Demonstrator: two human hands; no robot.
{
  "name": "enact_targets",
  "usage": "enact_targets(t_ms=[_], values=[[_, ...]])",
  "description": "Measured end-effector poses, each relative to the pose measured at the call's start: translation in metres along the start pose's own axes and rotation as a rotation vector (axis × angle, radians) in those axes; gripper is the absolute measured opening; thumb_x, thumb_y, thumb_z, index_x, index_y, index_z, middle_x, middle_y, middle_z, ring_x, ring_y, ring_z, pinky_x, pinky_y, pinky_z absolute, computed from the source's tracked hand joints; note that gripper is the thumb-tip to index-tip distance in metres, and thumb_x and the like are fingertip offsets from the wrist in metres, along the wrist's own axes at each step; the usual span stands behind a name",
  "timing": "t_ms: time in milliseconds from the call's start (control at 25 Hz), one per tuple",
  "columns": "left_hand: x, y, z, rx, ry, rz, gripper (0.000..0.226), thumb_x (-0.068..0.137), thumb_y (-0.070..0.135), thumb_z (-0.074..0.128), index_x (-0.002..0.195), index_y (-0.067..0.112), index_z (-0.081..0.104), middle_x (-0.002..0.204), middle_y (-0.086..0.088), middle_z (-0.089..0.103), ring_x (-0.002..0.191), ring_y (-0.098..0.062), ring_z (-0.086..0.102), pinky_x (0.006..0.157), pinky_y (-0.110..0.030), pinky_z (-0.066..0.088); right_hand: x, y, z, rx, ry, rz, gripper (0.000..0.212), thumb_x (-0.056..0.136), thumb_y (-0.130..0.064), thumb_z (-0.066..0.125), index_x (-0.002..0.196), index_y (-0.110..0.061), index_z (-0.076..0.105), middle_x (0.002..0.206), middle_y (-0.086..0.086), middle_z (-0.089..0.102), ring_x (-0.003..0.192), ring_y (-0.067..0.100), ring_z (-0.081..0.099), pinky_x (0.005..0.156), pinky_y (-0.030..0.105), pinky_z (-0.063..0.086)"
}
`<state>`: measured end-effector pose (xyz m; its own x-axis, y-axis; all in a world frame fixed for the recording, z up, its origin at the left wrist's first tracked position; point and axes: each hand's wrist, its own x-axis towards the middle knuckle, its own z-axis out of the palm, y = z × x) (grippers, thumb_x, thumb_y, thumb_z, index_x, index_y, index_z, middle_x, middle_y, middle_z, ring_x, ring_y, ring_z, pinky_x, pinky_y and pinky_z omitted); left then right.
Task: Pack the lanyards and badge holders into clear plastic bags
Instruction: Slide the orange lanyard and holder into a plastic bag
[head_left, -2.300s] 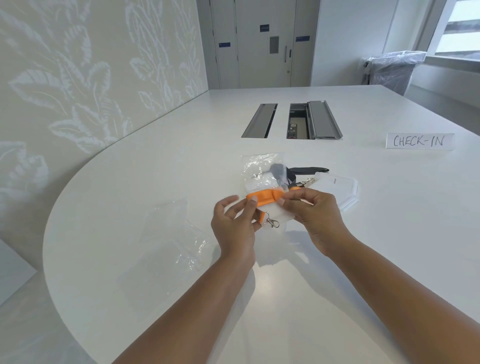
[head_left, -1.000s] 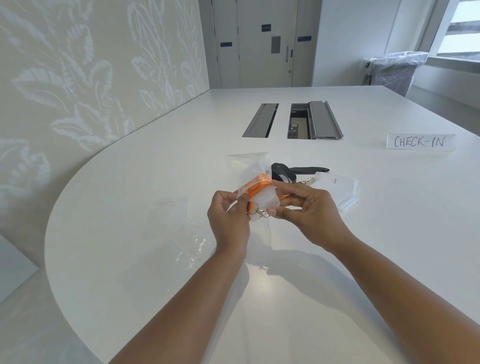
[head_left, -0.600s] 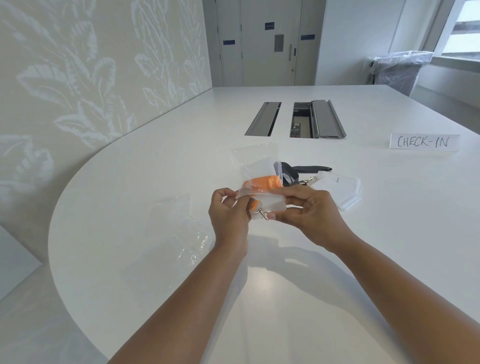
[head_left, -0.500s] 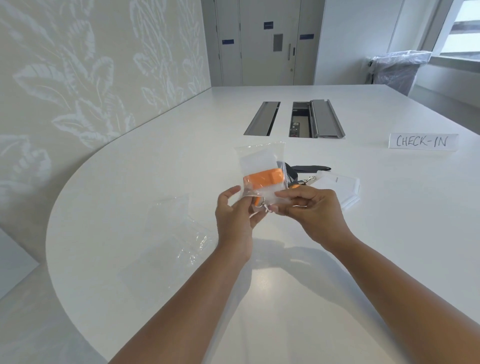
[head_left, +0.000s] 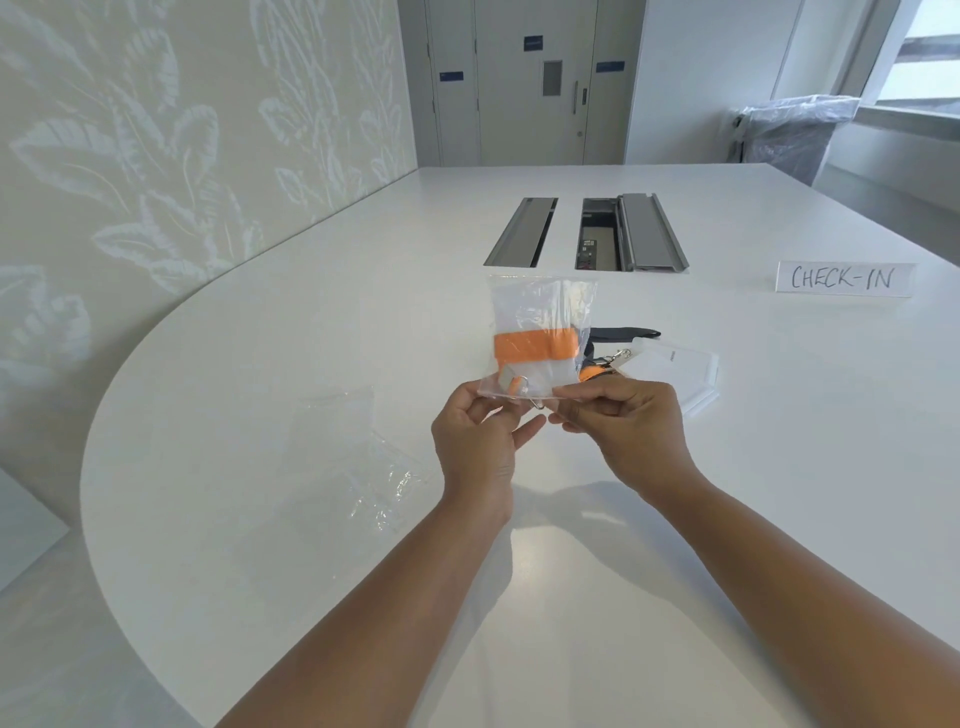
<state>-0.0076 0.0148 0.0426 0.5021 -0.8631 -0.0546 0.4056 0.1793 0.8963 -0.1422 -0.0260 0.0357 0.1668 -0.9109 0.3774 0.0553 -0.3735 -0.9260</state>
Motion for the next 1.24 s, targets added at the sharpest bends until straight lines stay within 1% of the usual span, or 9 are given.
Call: enact_targets(t_ms=[120, 280, 480, 560, 680, 760, 1000, 1160, 1240], values=[[0.002, 0.002, -0.001, -0.011, 0.062, -0.024, 0.016, 0.081, -0.017, 0.062, 0.084, -0.001, 0.063, 0.075, -0.011, 0.070, 0.068, -0.021, 0.069, 0.068, -0.037, 0.062, -0.005, 0.001, 0.004, -0.185, -0.052, -0.056, 0.018, 0.079, -0.012, 0.082, 0.091, -0.024, 0.076, 0.071, -0.005, 0.073, 0.070, 0.014, 0.075, 0.071, 0.022, 0.059], [0.005, -0.001, -0.002, -0.039, 0.102, -0.078, 0.015, 0.084, -0.013, 0.059, 0.079, 0.001, 0.057, 0.075, -0.014, 0.068, 0.066, -0.023, 0.066, 0.066, -0.037, 0.062, -0.009, -0.002, 0.005, -0.320, -0.017, -0.072, 0.017, 0.081, -0.021, 0.082, 0.095, -0.027, 0.074, 0.072, -0.009, 0.070, 0.071, 0.009, 0.072, 0.073, 0.028, 0.060], [0.001, -0.003, 0.002, -0.067, 0.011, -0.056, 0.015, 0.083, -0.014, 0.062, 0.086, 0.000, 0.058, 0.073, -0.010, 0.071, 0.067, -0.020, 0.070, 0.069, -0.031, 0.060, -0.007, 0.000, 0.008, -0.677, 0.100, -0.206, 0.038, 0.071, -0.054, 0.081, 0.097, -0.031, 0.064, 0.090, -0.015, 0.057, 0.083, 0.007, 0.059, 0.062, 0.036, 0.056], [-0.002, -0.003, 0.003, -0.092, -0.041, -0.055, 0.016, 0.081, -0.015, 0.064, 0.085, 0.000, 0.058, 0.078, -0.013, 0.073, 0.074, -0.024, 0.072, 0.073, -0.034, 0.061, -0.006, 0.002, 0.006, -0.683, 0.139, -0.221, 0.031, 0.075, -0.047, 0.081, 0.096, -0.031, 0.064, 0.095, -0.013, 0.050, 0.089, 0.009, 0.056, 0.063, 0.036, 0.055], [-0.002, -0.002, 0.004, -0.141, -0.108, -0.091, 0.017, 0.088, -0.014, 0.055, 0.096, -0.001, 0.061, 0.091, -0.018, 0.074, 0.083, -0.028, 0.073, 0.074, -0.037, 0.061, -0.003, 0.001, 0.002, -0.490, 0.138, -0.133, 0.015, 0.078, -0.027, 0.082, 0.082, -0.029, 0.068, 0.094, -0.011, 0.053, 0.084, 0.007, 0.058, 0.065, 0.025, 0.049], [-0.001, -0.003, 0.004, -0.172, -0.132, -0.117, 0.024, 0.092, -0.012, 0.050, 0.107, 0.002, 0.063, 0.097, -0.019, 0.074, 0.090, -0.029, 0.073, 0.076, -0.036, 0.061, -0.001, -0.002, 0.001, -0.384, 0.132, -0.086, 0.019, 0.078, -0.019, 0.082, 0.076, -0.029, 0.066, 0.089, -0.007, 0.060, 0.078, 0.008, 0.062, 0.064, 0.021, 0.048], [-0.002, -0.002, 0.005, -0.190, -0.140, -0.186, 0.022, 0.100, 0.001, 0.043, 0.103, 0.009, 0.064, 0.103, -0.018, 0.074, 0.093, -0.026, 0.073, 0.076, -0.030, 0.055, -0.004, -0.008, 0.005, -0.191, 0.116, -0.003, 0.022, 0.083, -0.011, 0.078, 0.081, -0.031, 0.071, 0.072, 0.003, 0.068, 0.063, 0.009, 0.062, 0.064, 0.018, 0.051], [0.000, -0.004, 0.004, -0.222, -0.148, -0.168, 0.018, 0.104, 0.006, 0.036, 0.093, 0.012, 0.049, 0.095, -0.015, 0.076, 0.075, -0.025, 0.072, 0.069, -0.029, 0.051, 0.001, -0.001, 0.001, -0.202, 0.118, 0.043, 0.020, 0.082, -0.005, 0.075, 0.073, -0.023, 0.070, 0.078, -0.004, 0.071, 0.070, 0.006, 0.064, 0.064, 0.016, 0.050], [-0.004, -0.011, 0.009, -0.137, -0.157, -0.148, 0.012, 0.105, 0.013, 0.037, 0.099, 0.011, 0.047, 0.086, -0.009, 0.077, 0.061, -0.016, 0.061, 0.068, -0.028, 0.049, 0.002, 0.008, 0.005, -0.263, 0.005, 0.049, 0.026, 0.082, -0.001, 0.073, 0.070, -0.020, 0.058, 0.087, 0.006, 0.073, 0.082, 0.010, 0.067, 0.068, 0.024, 0.053]])
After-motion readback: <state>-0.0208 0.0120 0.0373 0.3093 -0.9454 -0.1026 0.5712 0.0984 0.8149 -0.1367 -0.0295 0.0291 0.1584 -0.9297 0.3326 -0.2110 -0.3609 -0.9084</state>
